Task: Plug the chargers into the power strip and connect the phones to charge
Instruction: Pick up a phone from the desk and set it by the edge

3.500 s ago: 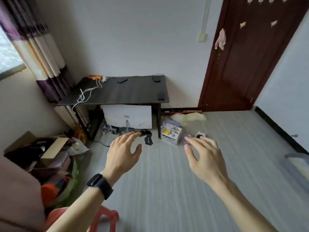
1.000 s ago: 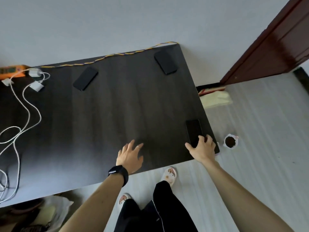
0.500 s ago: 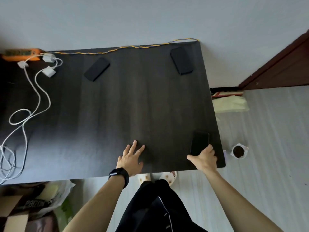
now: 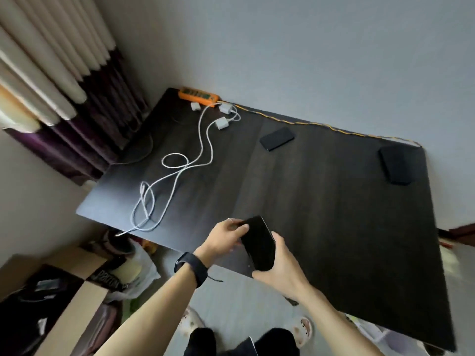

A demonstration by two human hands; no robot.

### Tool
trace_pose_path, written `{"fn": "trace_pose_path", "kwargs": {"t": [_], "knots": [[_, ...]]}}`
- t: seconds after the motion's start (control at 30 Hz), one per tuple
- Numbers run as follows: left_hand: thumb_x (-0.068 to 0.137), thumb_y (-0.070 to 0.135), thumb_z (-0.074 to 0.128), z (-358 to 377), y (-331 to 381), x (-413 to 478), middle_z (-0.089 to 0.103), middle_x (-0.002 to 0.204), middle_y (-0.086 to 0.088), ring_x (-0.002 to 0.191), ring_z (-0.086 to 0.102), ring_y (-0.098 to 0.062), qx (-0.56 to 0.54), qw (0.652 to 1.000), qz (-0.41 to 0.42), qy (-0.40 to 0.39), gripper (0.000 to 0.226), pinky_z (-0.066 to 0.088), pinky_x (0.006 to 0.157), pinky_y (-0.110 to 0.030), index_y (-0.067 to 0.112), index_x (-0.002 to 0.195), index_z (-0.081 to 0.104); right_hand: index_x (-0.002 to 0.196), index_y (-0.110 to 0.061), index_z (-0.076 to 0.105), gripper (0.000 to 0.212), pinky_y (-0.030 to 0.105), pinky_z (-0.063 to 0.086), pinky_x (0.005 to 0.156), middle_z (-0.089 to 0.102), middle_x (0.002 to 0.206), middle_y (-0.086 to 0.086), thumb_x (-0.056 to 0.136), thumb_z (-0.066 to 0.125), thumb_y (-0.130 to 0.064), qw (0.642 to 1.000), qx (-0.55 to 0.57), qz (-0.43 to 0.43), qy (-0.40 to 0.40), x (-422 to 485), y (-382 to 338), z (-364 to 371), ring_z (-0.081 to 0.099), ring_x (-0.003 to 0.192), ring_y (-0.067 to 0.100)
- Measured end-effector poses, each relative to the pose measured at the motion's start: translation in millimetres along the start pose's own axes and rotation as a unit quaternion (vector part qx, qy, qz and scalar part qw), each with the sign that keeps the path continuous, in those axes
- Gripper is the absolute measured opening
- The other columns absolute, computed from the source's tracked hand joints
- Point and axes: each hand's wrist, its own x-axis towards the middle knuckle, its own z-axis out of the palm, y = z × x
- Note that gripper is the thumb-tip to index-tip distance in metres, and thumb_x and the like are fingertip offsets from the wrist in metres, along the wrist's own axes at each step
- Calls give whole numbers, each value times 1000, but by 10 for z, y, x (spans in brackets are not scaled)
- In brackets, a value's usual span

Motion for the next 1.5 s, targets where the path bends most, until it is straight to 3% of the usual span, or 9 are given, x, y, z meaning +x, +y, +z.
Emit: {"fn": "trace_pose_path", "kwargs": {"t": [0.27,0.37,0.43,0.6,0.8,1.0,1.17,1.33,1.5], "knots": [[90,19,70,-2201,-522,-488,66,80,-10,63,64,-22,-135,985,-13,105,24,45,57,-29,5,108,64,113,-24,63,43,43,58,90,77,98,-6,75,80,-36,992,111,-2,-55,514,-1398,1435,73,93,10],[91,17,69,-2733,-707,-600,65,80,-14,67,64,-27,-184,974,-13,130,21,47,67,-37,2,105,62,109,-12,67,26,21,54,63,77,86,-1,87,75,-23,991,119,0,-63,686,-1793,1847,70,71,3],[93,12,65,-2991,-834,-625,65,72,-8,53,62,-17,-208,967,-15,144,12,47,56,-27,3,98,60,107,-12,68,18,14,46,55,77,88,0,90,72,-18,992,117,-6,-52,788,-2003,2021,67,68,1],[99,7,54,-3482,-1163,-569,57,48,3,36,53,-11,-281,940,-63,182,6,49,63,-33,8,94,51,107,-23,65,13,35,58,71,75,94,-4,94,64,-21,997,57,-5,-58,1107,-2341,2320,70,83,17],[101,4,46,-4031,-1448,-278,56,82,-22,58,62,-26,-293,905,-114,288,9,34,39,-20,6,94,52,123,-25,56,30,26,50,91,66,119,-9,95,55,-34,973,-177,-93,-117,1504,-2434,2643,64,98,7],[98,-6,38,-4281,-1537,270,58,86,-23,43,65,-17,-304,889,-135,315,13,36,33,-17,-2,100,50,149,-23,35,53,37,31,117,28,160,-1,100,43,-40,869,-400,-235,-173,2105,-2456,3107,23,148,22],[96,-8,37,-4244,-1613,597,61,96,-17,70,71,-26,-351,869,-179,300,20,48,44,-23,9,88,43,157,-39,6,71,53,6,124,-17,166,0,98,46,-43,774,-542,-224,-238,2416,-2176,3287,-11,154,24],[94,3,48,-4214,-1745,873,63,108,-15,84,72,-28,-275,898,-214,267,22,55,63,-34,8,111,35,148,-40,39,81,52,49,102,33,161,0,73,72,-41,796,-537,-224,-166,2495,-1839,2974,44,142,20],[87,25,59,-4171,-1716,864,62,121,-21,104,65,-39,-47,944,-244,218,70,53,95,-43,17,142,16,155,-46,3,87,51,25,118,0,168,-4,89,55,-25,824,-546,-110,-104,2306,-1541,2574,16,154,20]]}}
